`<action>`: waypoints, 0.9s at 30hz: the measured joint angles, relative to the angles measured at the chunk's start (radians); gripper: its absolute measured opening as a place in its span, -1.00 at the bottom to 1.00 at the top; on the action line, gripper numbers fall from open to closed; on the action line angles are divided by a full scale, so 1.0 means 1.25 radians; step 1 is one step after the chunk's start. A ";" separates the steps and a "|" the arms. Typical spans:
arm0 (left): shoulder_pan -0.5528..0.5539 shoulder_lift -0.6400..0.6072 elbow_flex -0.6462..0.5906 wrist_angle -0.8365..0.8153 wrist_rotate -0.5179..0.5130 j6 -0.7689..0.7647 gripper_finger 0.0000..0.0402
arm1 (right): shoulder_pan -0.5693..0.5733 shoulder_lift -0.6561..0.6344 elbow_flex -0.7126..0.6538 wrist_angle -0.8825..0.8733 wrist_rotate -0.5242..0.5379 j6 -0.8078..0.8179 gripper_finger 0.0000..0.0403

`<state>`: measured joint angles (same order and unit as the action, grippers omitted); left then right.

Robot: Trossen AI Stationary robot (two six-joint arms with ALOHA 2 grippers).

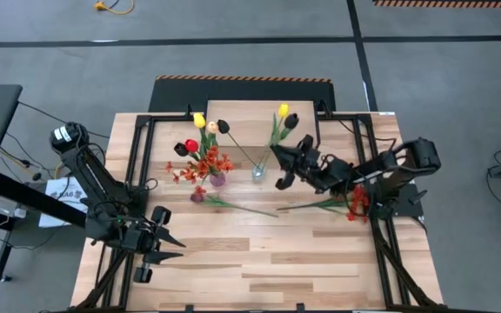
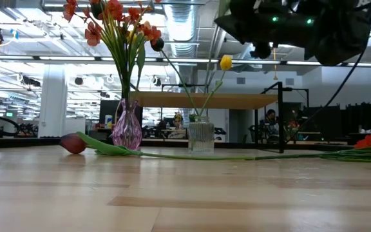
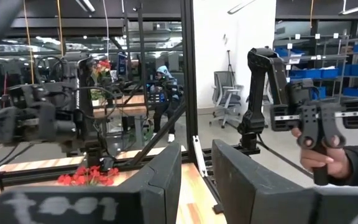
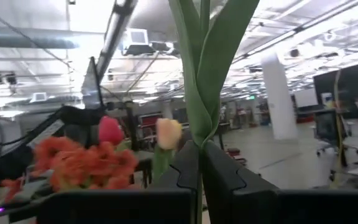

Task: Pick and place flowers into a vace then onto a shelf
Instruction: Put the black tulip into the transparent vase

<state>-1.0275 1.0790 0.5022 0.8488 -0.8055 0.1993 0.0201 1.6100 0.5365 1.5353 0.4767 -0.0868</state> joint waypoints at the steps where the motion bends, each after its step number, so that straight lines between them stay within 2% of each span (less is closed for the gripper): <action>1: 0.000 0.000 0.000 0.000 0.000 0.000 -0.61 | -0.012 0.000 0.000 -0.009 0.000 0.009 -1.00; 8: 0.000 0.000 0.000 0.000 0.000 0.000 -0.61 | -0.083 0.000 0.000 -0.096 0.000 0.090 -1.00; 16: 0.000 0.000 0.000 0.000 0.000 0.004 -0.61 | -0.091 0.002 0.000 -0.085 0.000 0.091 -1.00; 27: 0.000 0.000 0.000 0.000 0.004 0.003 -0.61 | -0.092 0.148 0.059 -0.001 0.000 0.091 -1.00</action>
<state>-1.0271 1.0794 0.5020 0.8486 -0.8004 0.2035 -0.0944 1.7944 0.6099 1.5341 0.4763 0.0273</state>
